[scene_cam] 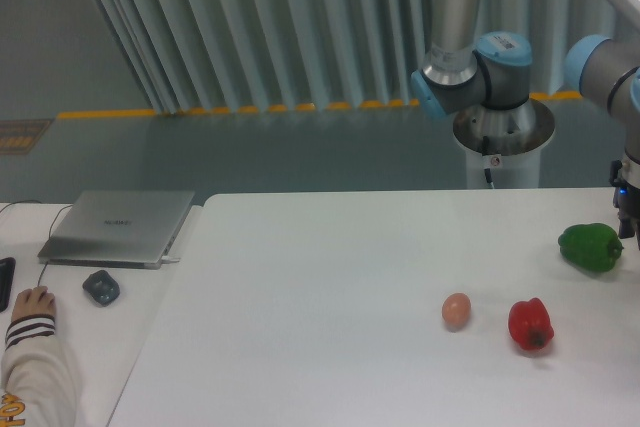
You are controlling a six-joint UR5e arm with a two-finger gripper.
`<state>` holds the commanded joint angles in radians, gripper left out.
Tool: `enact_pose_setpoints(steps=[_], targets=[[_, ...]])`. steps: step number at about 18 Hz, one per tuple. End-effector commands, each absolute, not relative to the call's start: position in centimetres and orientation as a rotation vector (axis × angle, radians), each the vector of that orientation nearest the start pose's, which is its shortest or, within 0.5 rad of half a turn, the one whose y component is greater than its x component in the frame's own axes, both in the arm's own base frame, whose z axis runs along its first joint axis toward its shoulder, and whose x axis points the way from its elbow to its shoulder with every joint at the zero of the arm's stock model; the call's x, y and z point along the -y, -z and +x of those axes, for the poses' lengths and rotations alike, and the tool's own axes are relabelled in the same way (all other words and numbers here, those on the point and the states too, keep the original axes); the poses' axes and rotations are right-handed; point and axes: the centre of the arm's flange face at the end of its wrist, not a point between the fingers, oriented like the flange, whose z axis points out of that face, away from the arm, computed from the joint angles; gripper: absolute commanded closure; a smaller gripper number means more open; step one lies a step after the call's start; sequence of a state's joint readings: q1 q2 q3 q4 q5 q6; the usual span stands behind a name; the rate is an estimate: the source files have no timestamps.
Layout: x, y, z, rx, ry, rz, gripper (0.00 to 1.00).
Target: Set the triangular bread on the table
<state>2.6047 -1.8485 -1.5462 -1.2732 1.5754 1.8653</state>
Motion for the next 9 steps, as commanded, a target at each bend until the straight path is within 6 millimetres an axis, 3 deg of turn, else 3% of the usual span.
enact_pose_setpoints(steps=[7,9], targets=[[-42.1,-37.8,-44.2,-1.258,-0.058,-2.854,0.0],[-41.0,-37.2,-44.6,-1.219,-0.041,-2.88,0.0]])
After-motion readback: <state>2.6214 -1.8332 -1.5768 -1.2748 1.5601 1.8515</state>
